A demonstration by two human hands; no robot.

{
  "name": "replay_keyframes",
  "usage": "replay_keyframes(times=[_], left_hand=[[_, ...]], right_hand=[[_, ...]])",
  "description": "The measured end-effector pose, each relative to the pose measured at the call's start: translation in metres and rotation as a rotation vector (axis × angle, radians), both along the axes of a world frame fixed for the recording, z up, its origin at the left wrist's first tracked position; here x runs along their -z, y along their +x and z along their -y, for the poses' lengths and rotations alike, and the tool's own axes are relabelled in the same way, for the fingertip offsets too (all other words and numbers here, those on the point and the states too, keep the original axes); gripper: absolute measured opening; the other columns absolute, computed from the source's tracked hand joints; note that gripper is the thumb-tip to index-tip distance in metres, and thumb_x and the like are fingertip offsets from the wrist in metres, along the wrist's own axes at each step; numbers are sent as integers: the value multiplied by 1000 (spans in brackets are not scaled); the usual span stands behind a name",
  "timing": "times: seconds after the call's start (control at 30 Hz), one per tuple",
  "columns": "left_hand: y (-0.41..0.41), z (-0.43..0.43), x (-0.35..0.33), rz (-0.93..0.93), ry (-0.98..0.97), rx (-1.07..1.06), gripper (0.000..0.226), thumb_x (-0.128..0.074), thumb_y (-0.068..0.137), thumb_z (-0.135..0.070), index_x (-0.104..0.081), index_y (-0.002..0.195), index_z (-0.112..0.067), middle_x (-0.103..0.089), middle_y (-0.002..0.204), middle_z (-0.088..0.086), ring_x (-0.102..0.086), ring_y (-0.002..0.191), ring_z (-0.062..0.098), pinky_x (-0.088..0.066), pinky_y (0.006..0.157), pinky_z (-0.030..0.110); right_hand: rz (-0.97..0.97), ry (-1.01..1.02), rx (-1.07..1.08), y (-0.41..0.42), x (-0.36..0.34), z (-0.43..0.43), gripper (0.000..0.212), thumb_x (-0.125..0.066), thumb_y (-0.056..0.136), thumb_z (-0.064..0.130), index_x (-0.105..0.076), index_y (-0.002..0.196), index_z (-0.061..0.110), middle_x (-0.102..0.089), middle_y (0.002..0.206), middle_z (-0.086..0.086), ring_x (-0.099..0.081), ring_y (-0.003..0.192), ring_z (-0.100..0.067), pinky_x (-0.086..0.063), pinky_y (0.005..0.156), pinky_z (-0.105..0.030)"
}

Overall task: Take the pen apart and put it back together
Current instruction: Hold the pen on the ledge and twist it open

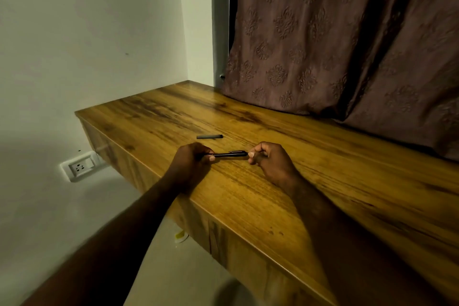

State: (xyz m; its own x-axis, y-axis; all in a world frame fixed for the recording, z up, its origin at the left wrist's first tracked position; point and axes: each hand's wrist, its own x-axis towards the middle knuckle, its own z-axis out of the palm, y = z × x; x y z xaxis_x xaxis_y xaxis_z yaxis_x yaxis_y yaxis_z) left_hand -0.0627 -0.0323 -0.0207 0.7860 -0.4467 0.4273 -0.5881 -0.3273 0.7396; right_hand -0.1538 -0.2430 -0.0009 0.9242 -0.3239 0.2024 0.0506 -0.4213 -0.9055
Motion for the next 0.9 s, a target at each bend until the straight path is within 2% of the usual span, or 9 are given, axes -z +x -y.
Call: replay_keyframes(times=[0.07,0.13,0.23,0.4,0.57,0.67,0.73,0.83,0.9], left_hand=[[4,-1,1,33,26,42,10,-66,81,-25,-69,72,-27,-61,65,-8,-55,60,2,-39,57,20],[7,0,2,30,44,32,15,-65,82,-25,-66,68,-31,-56,61,-11,-51,58,-2,-36,57,17],[8,0,4,35,37,35,15,-65,82,-25,-66,67,-28,-57,62,-11,-52,59,2,-37,57,20],[9,-1,6,7,-26,-35,9,-68,80,-21,-75,80,-16,-72,77,0,-66,71,10,-49,63,24],[12,1,6,30,33,-100,6,-69,82,-14,-74,85,-14,-71,80,-3,-65,74,5,-45,63,10],[16,-1,7,66,58,-68,8,-66,83,-22,-74,82,-17,-67,75,-7,-62,69,3,-42,61,12],[17,-2,7,76,90,-47,14,-64,83,-30,-73,81,-20,-63,71,-10,-58,66,2,-38,61,14],[12,-1,3,135,120,-75,23,-62,80,-36,-74,81,-17,-63,74,-5,-58,69,6,-37,60,11],[9,2,-1,161,143,-70,21,-63,79,-30,-74,79,-12,-63,75,1,-58,70,11,-38,60,11]], right_hand=[[6,18,4,1,-1,2,7,-60,91,6,-67,91,7,-68,74,-1,-61,64,-2,-46,62,-14],[15,26,6,3,0,4,8,-61,90,4,-68,91,7,-68,75,-3,-61,64,-4,-45,62,-15],[25,45,7,4,1,4,8,-61,89,4,-68,89,9,-68,73,-4,-60,63,-5,-45,62,-17],[43,67,49,5,1,8,9,-59,92,7,-67,90,7,-66,69,-2,-54,58,-3,-43,58,-13],[80,125,30,4,-1,12,10,-58,91,3,-67,92,6,-68,76,-6,-58,59,1,-44,56,-11],[104,189,47,3,-1,15,16,-62,88,0,-68,85,14,-67,78,-6,-56,66,-10,-44,58,-19],[118,204,113,2,0,18,17,-62,87,0,-69,85,15,-67,76,0,-55,65,-9,-44,59,-22],[161,-34,223,0,1,31,17,-59,88,1,-72,92,11,-69,81,2,-54,60,-2,-43,57,-16],[161,-178,249,-2,-1,44,18,-58,87,0,-73,93,9,-70,86,-1,-57,68,-3,-43,63,-17]])
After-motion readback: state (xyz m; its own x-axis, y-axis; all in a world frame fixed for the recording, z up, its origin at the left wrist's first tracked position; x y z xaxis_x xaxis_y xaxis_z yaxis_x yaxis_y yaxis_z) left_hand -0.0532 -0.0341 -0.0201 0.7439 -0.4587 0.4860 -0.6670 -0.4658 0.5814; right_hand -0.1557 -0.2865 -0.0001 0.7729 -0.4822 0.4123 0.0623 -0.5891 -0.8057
